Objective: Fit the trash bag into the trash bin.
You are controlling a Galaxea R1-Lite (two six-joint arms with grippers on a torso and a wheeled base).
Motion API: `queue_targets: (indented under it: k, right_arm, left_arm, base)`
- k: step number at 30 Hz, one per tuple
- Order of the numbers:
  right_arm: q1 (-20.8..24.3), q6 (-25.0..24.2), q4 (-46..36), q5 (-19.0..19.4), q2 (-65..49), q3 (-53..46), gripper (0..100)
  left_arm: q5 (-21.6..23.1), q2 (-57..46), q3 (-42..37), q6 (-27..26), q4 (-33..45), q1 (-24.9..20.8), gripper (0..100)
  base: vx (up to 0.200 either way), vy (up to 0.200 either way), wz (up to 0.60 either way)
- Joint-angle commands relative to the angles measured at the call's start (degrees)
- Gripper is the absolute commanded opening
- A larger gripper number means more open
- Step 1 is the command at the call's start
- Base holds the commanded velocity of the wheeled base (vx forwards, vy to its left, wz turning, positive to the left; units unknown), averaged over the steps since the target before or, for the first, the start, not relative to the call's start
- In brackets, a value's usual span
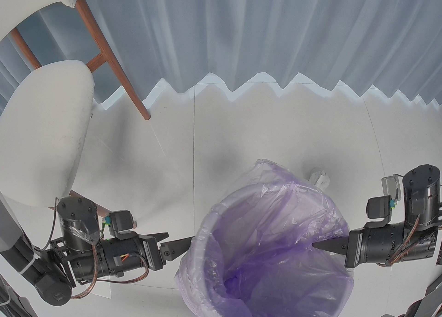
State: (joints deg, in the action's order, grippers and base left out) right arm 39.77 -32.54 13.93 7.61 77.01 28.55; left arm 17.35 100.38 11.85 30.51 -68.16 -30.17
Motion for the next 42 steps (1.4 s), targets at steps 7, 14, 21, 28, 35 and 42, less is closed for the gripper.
queue_targets:
  k: [7, 14, 21, 28, 35, 42]
  right_arm:
    - [-2.24, -0.25, -0.05, -0.05, -1.16, 2.12, 0]
    - [-4.35, -0.25, -0.31, 0.04, -0.89, 3.00, 0]
    - [-4.35, -0.25, -0.40, -0.14, 0.95, 1.77, 0]
    - [-4.35, -0.16, -0.05, -0.14, 3.59, 2.83, 0]
    - [-4.43, -0.16, 0.04, -0.14, 4.29, 3.62, 0]
    - [-6.19, -0.42, 0.04, 0.04, 4.47, 4.41, 0]
  left_arm:
    - [-0.03, 2.28, -7.81, -0.19, -0.05, 1.96, 100]
    - [1.11, 2.89, -8.95, 0.86, -7.96, 7.50, 100]
    - [5.68, -2.91, -11.85, 13.96, -20.52, 2.93, 100]
    - [5.94, -4.66, -11.76, 18.09, -20.44, -5.16, 100]
    - [5.15, -2.47, -11.76, 17.74, -20.44, -9.12, 100]
    - [4.63, -0.45, -11.85, 17.65, -20.44, -8.94, 100]
  base:
    - [0.000, 0.000, 0.00]
    - [0.000, 0.000, 0.00]
    - [0.000, 0.000, 0.00]
    - [0.000, 0.000, 0.00]
    - [0.000, 0.000, 0.00]
    - [0.000, 0.000, 0.00]
